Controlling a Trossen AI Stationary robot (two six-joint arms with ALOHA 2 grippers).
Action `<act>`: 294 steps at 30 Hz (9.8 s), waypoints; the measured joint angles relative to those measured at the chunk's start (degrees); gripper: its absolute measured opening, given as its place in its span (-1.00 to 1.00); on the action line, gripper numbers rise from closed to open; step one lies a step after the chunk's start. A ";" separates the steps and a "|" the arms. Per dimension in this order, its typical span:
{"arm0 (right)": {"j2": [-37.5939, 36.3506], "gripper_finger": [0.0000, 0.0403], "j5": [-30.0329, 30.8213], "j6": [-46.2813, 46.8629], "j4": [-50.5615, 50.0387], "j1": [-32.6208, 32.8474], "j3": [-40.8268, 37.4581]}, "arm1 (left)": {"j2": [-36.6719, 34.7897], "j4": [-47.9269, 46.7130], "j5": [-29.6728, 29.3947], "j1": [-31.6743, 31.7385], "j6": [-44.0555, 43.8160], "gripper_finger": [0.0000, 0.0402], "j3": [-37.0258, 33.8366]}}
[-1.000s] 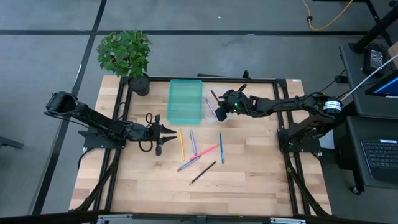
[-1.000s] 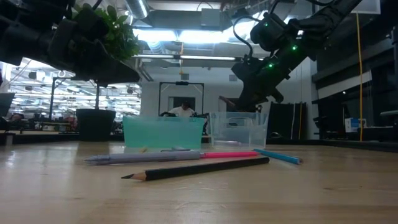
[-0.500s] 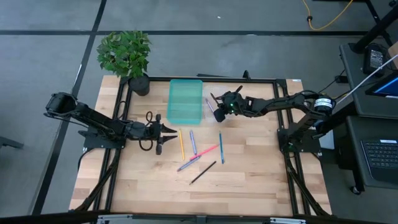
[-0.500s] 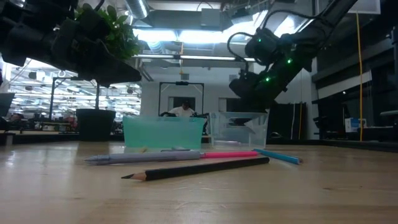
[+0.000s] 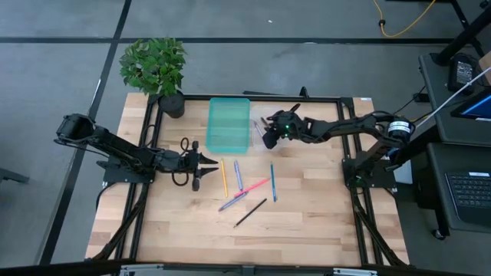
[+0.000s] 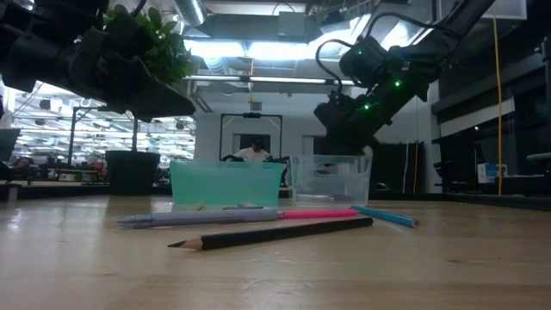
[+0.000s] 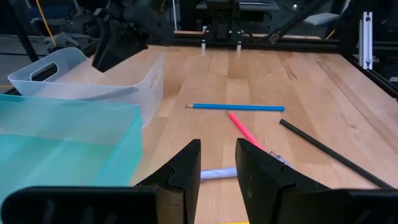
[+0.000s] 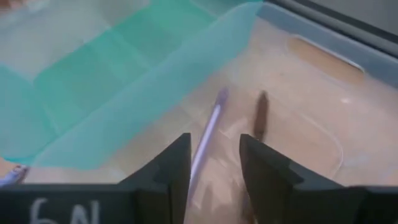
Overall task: Sort pens & pencils
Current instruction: Put the blue pen into the transparent bin
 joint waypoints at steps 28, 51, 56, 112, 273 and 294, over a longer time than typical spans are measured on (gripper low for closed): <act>-6.37 -0.31 -24.50 -20.38 16.54 4.41 0.00 | 0.02 5.62 -3.56 -5.40 0.44 -0.53 3.39; -6.33 -0.31 -24.53 -25.46 16.77 15.85 0.00 | 10.31 1.45 -15.05 -14.93 -2.65 -0.53 11.15; -6.33 -0.31 -24.55 -24.97 16.75 19.16 0.00 | 16.49 -0.47 -13.71 -14.93 -2.79 -0.53 15.21; -6.33 -0.31 -13.31 -23.52 13.00 29.62 -0.04 | 43.52 -46.97 7.24 -11.06 -33.07 -0.70 43.80; -5.53 -0.81 -12.02 -25.33 32.33 24.74 -4.53 | 17.32 -4.37 19.06 6.64 6.17 -0.23 19.71; -21.72 -0.81 15.22 -23.42 31.38 28.53 -18.76 | 8.02 -19.71 11.88 6.49 1.86 -0.25 19.12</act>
